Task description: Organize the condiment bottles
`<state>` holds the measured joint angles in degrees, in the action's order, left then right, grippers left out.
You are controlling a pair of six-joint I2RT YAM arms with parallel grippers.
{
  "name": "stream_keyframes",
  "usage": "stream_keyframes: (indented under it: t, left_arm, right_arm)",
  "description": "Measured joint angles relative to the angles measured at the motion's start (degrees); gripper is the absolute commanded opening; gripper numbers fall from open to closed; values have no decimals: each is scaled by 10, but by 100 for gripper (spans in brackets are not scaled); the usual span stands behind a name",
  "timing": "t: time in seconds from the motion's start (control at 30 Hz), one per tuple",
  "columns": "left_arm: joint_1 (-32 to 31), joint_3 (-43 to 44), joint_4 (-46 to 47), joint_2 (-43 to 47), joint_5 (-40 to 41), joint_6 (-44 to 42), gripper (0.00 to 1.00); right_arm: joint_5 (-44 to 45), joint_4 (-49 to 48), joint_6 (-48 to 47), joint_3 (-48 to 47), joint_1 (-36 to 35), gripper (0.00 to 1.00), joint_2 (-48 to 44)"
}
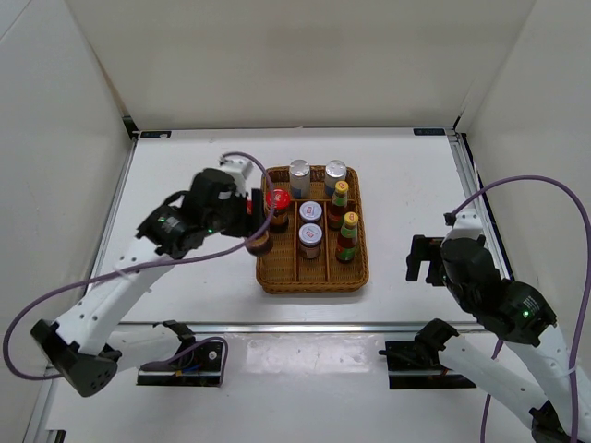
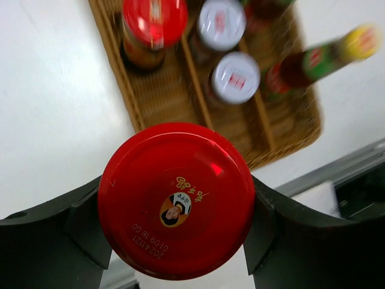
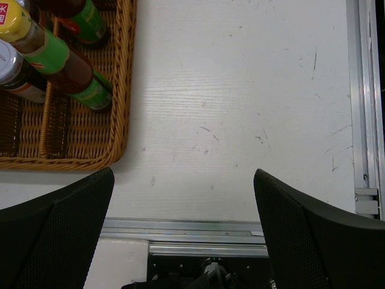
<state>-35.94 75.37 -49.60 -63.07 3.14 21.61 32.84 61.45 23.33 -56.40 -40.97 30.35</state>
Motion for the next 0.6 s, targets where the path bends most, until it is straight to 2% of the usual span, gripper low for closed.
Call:
stream_keyframes:
  t: [0.2,0.4,0.6]
  left_arm:
    - [-40,-90,0,-40,20,17,11]
    - [-67,-108,53,-53,43,36,11]
    - [-100,-112,108,-127,64,50,11]
  right_arm:
    - [0,0,0,0,0,100,11]
    - [0,0,0,0,0,100,12]
    - [0,-1,0,0,0,100,7]
